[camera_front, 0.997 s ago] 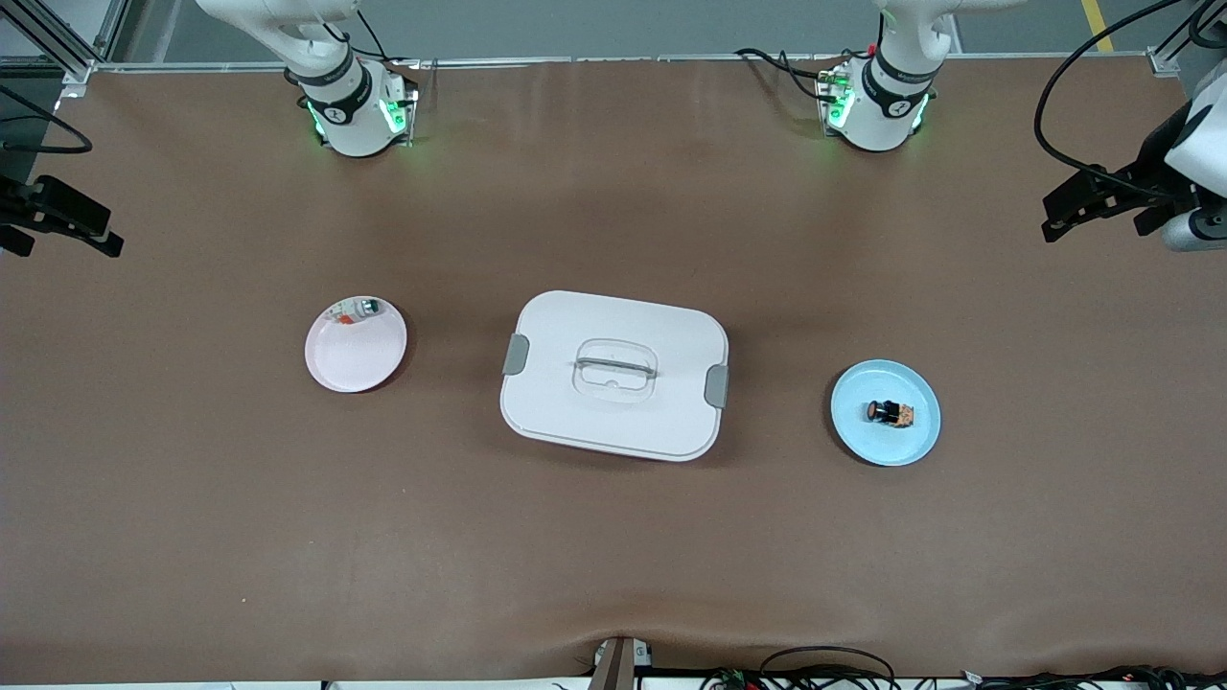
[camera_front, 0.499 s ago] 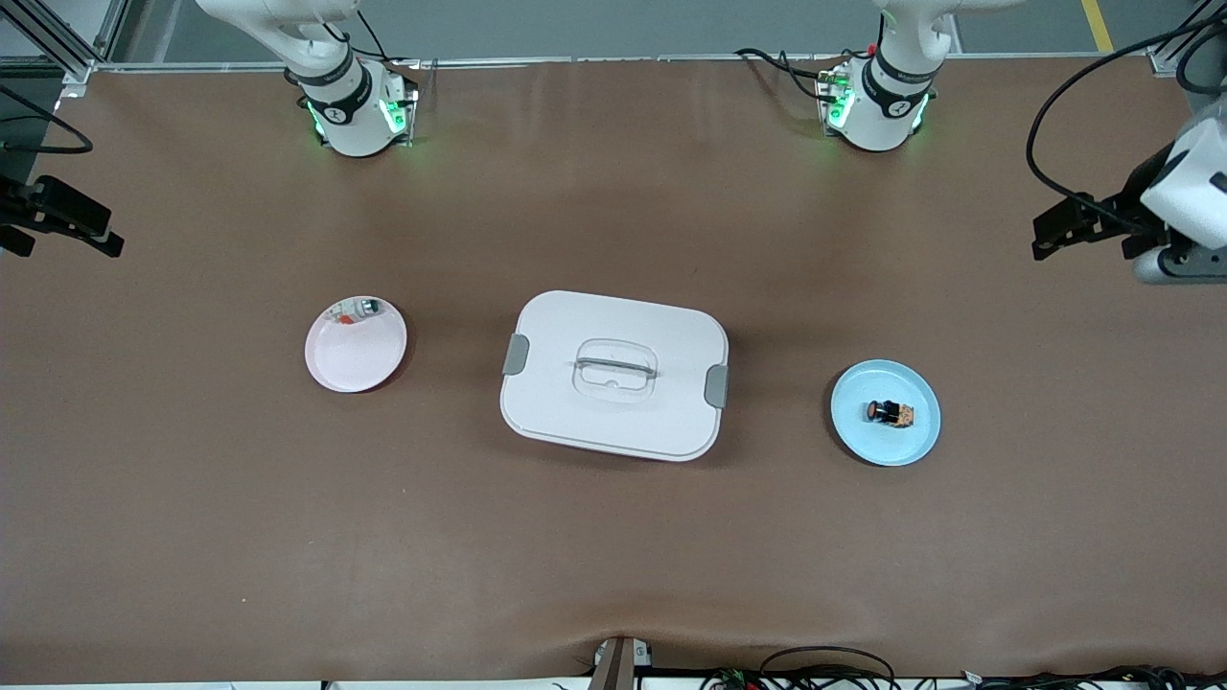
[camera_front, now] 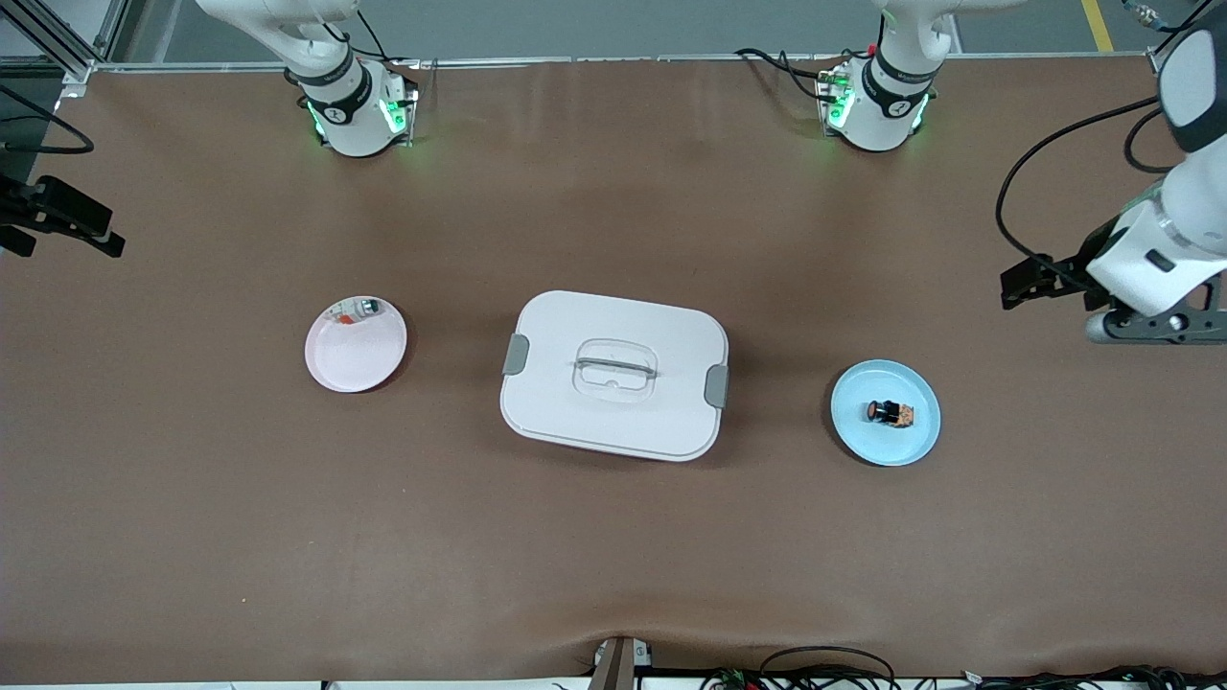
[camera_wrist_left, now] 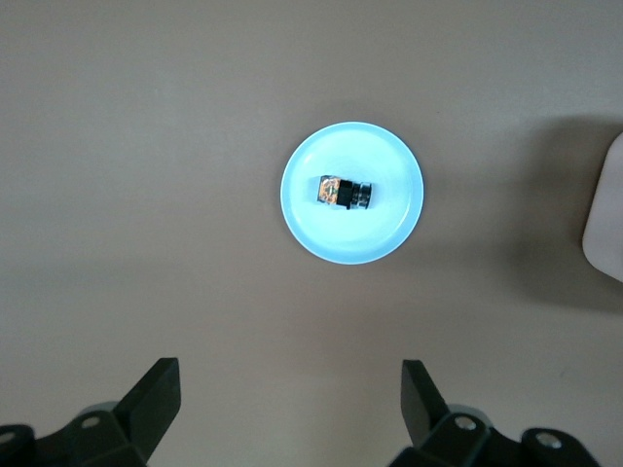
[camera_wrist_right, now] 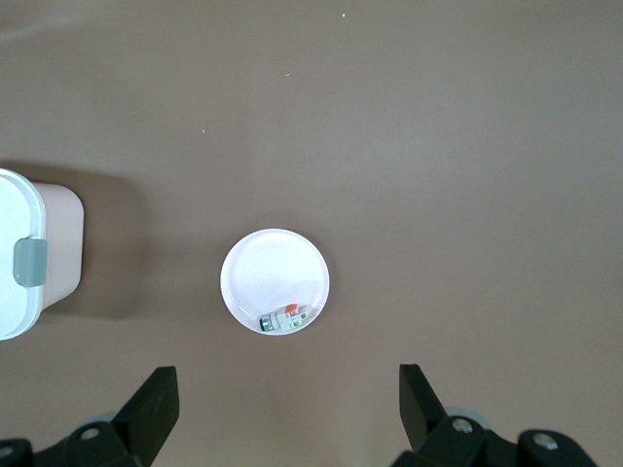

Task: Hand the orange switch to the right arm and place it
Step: 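Move the left gripper over the orange switch on the blue plate, then lower the left gripper and close it on the orange switch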

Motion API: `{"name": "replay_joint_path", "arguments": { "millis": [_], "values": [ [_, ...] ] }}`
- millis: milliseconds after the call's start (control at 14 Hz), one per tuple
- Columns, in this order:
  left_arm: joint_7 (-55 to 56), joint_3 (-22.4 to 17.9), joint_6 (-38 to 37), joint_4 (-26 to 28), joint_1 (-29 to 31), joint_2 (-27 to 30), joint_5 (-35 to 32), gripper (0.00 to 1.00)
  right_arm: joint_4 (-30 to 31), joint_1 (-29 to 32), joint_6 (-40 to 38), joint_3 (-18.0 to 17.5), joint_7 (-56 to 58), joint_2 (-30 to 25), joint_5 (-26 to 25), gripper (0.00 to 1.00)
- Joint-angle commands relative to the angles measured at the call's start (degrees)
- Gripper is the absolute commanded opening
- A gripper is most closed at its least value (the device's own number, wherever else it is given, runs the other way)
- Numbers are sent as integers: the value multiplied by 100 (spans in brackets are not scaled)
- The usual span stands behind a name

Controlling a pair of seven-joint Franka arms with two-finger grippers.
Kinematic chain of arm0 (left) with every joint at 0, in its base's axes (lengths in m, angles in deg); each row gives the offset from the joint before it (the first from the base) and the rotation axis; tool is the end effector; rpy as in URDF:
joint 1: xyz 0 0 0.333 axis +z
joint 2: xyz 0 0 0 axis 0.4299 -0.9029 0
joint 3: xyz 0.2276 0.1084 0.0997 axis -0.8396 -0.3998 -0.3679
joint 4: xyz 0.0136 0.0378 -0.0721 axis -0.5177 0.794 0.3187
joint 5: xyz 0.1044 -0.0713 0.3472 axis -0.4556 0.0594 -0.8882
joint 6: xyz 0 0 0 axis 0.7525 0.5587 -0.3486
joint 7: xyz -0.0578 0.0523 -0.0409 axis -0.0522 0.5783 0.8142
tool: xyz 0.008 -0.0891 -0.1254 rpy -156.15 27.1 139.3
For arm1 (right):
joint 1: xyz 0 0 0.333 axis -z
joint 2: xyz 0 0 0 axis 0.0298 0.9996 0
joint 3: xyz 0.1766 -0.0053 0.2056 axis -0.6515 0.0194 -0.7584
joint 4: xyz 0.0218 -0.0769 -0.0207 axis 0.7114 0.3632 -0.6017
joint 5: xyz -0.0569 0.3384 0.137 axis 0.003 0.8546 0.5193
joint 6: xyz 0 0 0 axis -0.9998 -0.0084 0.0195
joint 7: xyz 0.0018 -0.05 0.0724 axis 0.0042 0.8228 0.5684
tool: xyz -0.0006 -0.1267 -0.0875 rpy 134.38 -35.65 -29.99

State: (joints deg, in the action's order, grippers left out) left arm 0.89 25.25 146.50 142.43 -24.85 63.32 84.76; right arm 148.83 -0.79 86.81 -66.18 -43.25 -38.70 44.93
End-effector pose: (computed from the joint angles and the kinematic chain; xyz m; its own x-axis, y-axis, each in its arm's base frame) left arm 0.5551 -0.0386 0.4515 0.9980 -0.0447 -0.0442 -0.0459 -0.9986 -0.0275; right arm 0.5283 -0.0154 0.5729 0.9995 -0.0293 0.0066 -0.0292 -0.9993 -0.0249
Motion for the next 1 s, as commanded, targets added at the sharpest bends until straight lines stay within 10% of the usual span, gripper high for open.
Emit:
{"name": "replay_joint_path", "arguments": {
  "millis": [0, 926],
  "values": [
    [-107, 59, 804, 710, -61, 105, 91, 100, 186, 14, 56, -26, -82, -162, 19, 100],
    [-2, 227, 2793, 1583, -52, -984, 3, 100, 186, 14, 56, -8, -64, -162, 238, 100]
  ]
}}
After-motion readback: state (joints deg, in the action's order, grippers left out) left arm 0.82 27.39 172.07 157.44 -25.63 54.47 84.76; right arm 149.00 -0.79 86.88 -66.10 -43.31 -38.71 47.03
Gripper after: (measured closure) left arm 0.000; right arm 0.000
